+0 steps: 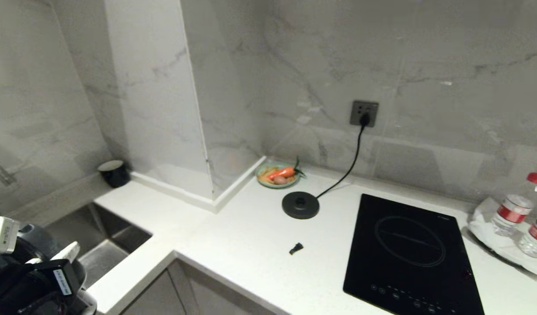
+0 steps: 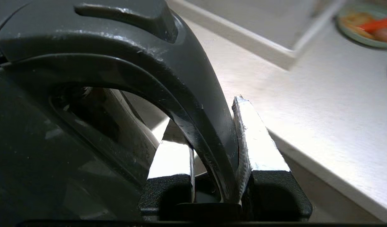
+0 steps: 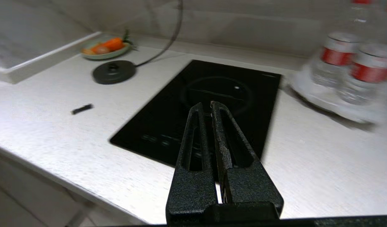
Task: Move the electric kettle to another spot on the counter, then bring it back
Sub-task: Place it by the sink
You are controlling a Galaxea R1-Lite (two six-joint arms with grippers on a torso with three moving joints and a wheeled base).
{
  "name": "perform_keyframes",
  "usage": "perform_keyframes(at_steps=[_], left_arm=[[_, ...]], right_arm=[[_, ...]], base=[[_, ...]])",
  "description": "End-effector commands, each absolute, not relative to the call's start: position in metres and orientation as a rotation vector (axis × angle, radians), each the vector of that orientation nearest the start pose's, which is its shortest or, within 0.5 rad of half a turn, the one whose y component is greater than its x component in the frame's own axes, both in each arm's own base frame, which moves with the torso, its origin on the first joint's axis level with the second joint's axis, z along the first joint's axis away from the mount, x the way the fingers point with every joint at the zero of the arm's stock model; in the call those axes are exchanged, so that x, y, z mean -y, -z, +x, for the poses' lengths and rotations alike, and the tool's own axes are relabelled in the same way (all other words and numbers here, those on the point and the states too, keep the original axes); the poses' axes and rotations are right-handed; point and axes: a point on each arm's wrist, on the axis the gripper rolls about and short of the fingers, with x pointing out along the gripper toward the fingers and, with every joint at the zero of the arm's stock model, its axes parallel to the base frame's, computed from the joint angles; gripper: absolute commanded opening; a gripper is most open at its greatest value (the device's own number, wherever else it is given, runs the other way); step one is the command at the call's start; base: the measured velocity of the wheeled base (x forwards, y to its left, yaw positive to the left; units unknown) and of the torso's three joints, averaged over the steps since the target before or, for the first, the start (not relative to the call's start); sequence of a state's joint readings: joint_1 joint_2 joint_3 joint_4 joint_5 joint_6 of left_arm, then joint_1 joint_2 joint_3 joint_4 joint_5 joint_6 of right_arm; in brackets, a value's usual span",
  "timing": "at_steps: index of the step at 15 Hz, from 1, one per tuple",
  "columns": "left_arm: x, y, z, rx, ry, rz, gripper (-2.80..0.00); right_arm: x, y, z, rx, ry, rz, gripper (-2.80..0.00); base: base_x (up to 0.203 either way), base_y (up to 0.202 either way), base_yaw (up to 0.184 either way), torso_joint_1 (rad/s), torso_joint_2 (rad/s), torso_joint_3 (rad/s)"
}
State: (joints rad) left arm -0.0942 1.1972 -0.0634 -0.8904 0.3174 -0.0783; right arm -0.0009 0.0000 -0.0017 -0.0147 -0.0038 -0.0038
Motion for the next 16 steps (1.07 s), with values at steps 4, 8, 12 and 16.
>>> perform_keyframes(at_steps=[4,8,12,16], left_arm=[[0.006,-0.129,0.131,-0.223,-0.229,-0.030,-2.80],[0.006,-0.129,0.132,-0.226,-0.227,-0.027,-2.80],[0.006,-0.128,0.135,-0.238,-0.230,-0.032,-2.80],[0.007,-0.130,0.156,-0.256,-0.238,-0.043,-2.80]], right_arm=[[0.000,-0.077,-0.023,0.017,0.005,-0.003,-2.80],[0.000,-0.077,-0.023,0.017,0.005,-0.003,-2.80],[0.000,-0.078,-0.023,0.015,0.005,-0.004,-2.80],[0.000,-0.078,-0.023,0.016,0.005,-0.003,-2.80]], base=[[-0.002,-0.008,0.175,0.001,0.00,0.002],[0.000,-0.008,0.176,0.000,0.00,0.001],[-0.001,-0.006,0.152,0.004,0.00,0.001],[0.000,-0.001,0.017,0.002,0.00,0.001]])
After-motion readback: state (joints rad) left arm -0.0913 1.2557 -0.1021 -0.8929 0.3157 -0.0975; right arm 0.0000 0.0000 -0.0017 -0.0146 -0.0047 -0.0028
